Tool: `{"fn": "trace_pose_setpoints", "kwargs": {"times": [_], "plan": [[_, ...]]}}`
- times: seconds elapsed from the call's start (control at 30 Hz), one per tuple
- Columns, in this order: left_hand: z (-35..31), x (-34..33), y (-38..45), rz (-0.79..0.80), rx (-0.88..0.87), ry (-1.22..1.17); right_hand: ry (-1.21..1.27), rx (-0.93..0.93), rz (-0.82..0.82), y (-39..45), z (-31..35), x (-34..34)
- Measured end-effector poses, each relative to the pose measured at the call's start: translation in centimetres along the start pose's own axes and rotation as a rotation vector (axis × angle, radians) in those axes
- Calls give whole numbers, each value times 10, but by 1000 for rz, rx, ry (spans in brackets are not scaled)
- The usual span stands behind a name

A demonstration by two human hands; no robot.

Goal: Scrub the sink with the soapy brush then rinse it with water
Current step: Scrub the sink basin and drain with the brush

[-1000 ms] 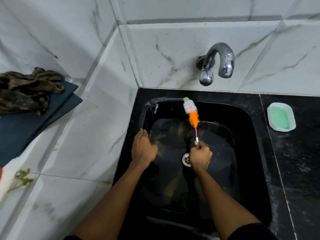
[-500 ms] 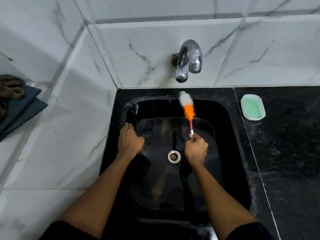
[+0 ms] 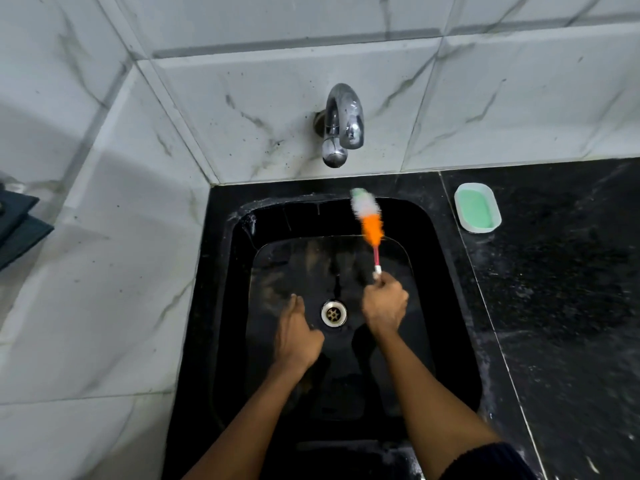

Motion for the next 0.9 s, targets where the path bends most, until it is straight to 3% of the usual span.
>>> {"fn": "trace_pose_setpoints", "kwargs": {"times": [0.1, 0.23, 0.4, 0.57, 0.73, 0.9], "plan": [[9, -23, -14, 10, -37, -3, 16, -48, -48, -4, -16, 8], [16, -50, -37, 54, -69, 12, -130, 171, 144, -6, 6, 3], [13, -64, -56, 87, -85, -16, -24, -8, -48, 18, -7, 36], [11, -66, -56, 47, -77, 0, -194, 222, 151, 5, 13, 22], [15, -70, -65, 38, -87, 9, -27, -38, -49, 25, -3, 57], [12, -81, -74, 43, -143, -5, -213, 213, 204, 13, 11, 36]]}}
Point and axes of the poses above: each hand's wrist, its own y-axis towards the middle knuckle, its own x-axis out of the back of the hand, z = x × y, the point moved 5 cm from there along y, towards the middle knuckle, and after that the axes turned 4 degrees about x, right-handed, at the moved point
